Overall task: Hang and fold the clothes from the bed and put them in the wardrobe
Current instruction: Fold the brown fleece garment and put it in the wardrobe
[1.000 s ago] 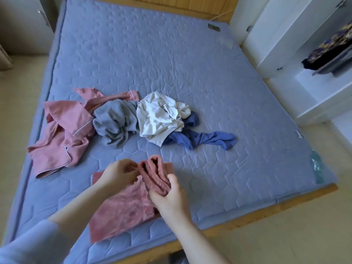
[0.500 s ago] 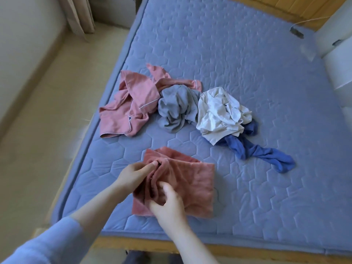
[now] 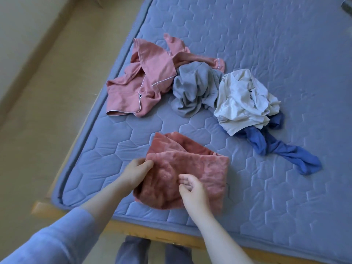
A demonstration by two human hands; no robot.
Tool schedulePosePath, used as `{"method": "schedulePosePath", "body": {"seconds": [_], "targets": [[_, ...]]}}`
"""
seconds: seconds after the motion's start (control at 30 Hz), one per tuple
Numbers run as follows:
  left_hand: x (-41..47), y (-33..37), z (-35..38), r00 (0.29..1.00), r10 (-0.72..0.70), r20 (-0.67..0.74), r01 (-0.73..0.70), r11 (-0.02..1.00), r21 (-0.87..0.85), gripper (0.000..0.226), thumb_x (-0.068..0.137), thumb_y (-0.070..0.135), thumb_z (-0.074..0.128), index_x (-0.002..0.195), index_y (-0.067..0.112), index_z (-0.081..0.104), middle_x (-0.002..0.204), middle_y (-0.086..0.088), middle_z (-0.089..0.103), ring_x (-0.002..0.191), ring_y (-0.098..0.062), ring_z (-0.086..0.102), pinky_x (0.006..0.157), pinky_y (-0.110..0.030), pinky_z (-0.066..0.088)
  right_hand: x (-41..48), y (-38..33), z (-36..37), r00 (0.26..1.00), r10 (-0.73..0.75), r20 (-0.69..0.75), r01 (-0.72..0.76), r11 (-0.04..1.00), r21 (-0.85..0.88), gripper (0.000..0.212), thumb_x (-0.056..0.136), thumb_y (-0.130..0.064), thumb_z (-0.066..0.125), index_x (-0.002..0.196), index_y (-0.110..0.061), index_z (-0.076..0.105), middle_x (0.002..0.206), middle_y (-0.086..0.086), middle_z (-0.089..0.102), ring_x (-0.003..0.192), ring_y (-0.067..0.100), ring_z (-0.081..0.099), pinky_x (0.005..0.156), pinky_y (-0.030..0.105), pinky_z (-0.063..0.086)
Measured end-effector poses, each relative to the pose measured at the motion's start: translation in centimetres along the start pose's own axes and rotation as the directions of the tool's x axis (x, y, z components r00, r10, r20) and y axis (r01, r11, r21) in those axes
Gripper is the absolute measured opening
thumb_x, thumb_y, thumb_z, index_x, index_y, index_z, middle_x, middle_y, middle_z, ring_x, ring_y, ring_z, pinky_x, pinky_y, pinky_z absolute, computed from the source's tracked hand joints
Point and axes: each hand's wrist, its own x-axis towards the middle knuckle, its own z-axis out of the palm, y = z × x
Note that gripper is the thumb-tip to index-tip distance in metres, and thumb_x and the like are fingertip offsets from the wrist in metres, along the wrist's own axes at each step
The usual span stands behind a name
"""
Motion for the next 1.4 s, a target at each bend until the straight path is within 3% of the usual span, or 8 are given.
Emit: {"method": "schedulePosePath", "body": {"seconds": [0.1,0.2,0.57,0.7,0.87,0.97,1.2,1.4], "targets": [[0.0,-0.2,0.3,0.997,-0.067,0.045,0.073,0.983,-0.167,0.025,0.092,0.021,0.050,0.077,0.008,0.065,0.074,-0.005,0.065,0.069,-0.017,0.062,0.065,-0.029,0.050,1.4,0.7,-1.7,0.989,-0.021,-0.149,0.010,0.997,-0.073,0.028,0.088,-0.004,0.056,0.096,-0.029,0.065,0.092,-0.015,0.069,0.084,-0.001,0.062,0.079,0.015,0.046],[1.2,-2.7,0.3,0.987,-0.119,-0.110,0.126,0.990,0.058,0.018,0.093,0.017,0.050,0.081,0.008,0.060,0.084,-0.012,0.063,0.086,-0.029,0.060,0.080,-0.038,0.049,2.4,2.1,-3.4,0.973,-0.012,-0.230,-0.043,0.972,-0.230,0.023,0.086,-0.014,0.059,0.098,-0.033,0.063,0.101,-0.015,0.067,0.091,0.001,0.062,0.079,0.017,0.046],[2.0,-4.5,1.5,0.984,-0.058,-0.166,0.073,0.994,0.083,0.052,0.059,0.052,0.076,0.099,0.020,0.066,0.092,0.003,0.071,0.091,-0.016,0.066,0.084,-0.035,0.051,6.2,5.0,-6.8,0.945,-0.317,0.081,0.279,0.654,-0.704,0.082,0.081,-0.045,0.066,0.151,-0.027,0.027,0.160,-0.002,0.020,0.149,0.017,0.008,0.122,0.042,0.011],[1.9,-3.2,2.1,0.983,0.037,-0.181,-0.041,0.999,-0.022,0.034,0.064,0.031,0.075,0.097,0.029,0.067,0.093,0.005,0.073,0.093,-0.014,0.067,0.084,-0.030,0.049,11.1,2.3,-8.1,0.942,-0.102,0.321,0.323,0.541,-0.776,0.098,0.072,-0.067,0.065,0.151,-0.028,0.024,0.156,-0.001,0.032,0.148,0.021,0.017,0.117,0.055,-0.007],[2.3,-2.5,2.7,0.989,0.012,-0.147,-0.028,0.994,-0.107,0.033,0.067,0.029,0.078,0.098,0.024,0.070,0.090,0.005,0.076,0.087,-0.010,0.070,0.075,-0.024,0.050,14.3,1.0,-10.7,0.907,0.035,0.419,0.338,0.532,-0.777,0.049,0.057,-0.076,0.070,0.085,-0.037,0.063,0.100,-0.009,0.064,0.112,0.022,0.055,0.093,0.036,0.040],[3.1,-2.6,2.9,0.987,-0.032,-0.160,0.007,0.988,-0.153,0.020,0.081,0.019,0.075,0.101,0.019,0.071,0.094,0.000,0.075,0.088,-0.014,0.070,0.072,-0.024,0.049,14.4,2.1,-13.4,0.874,0.037,0.484,0.357,0.627,-0.692,0.036,0.059,-0.067,0.077,0.056,-0.037,0.057,0.081,-0.012,0.054,0.084,0.012,0.053,0.065,0.023,0.036],[5.5,-2.7,4.4,0.977,0.007,-0.211,0.005,0.998,0.059,0.022,0.081,0.022,0.076,0.101,0.021,0.067,0.092,0.004,0.070,0.090,-0.015,0.065,0.070,-0.020,0.044,15.5,4.3,-17.0,0.916,-0.089,0.391,0.367,0.578,-0.729,0.056,0.070,-0.078,0.059,0.057,-0.026,0.046,0.061,-0.010,0.055,0.067,0.010,0.055,0.058,0.025,0.031],[7.7,-3.8,4.8,0.930,0.064,-0.362,0.074,0.933,0.353,0.037,0.078,0.040,0.076,0.099,0.013,0.062,0.088,-0.001,0.064,0.093,-0.029,0.061,0.072,-0.033,0.039,16.9,6.5,-13.8,0.979,-0.127,0.160,0.200,0.443,-0.874,0.058,0.086,-0.072,0.043,0.107,-0.019,0.056,0.117,0.007,0.062,0.115,0.028,0.052,0.101,0.041,0.036]]}}
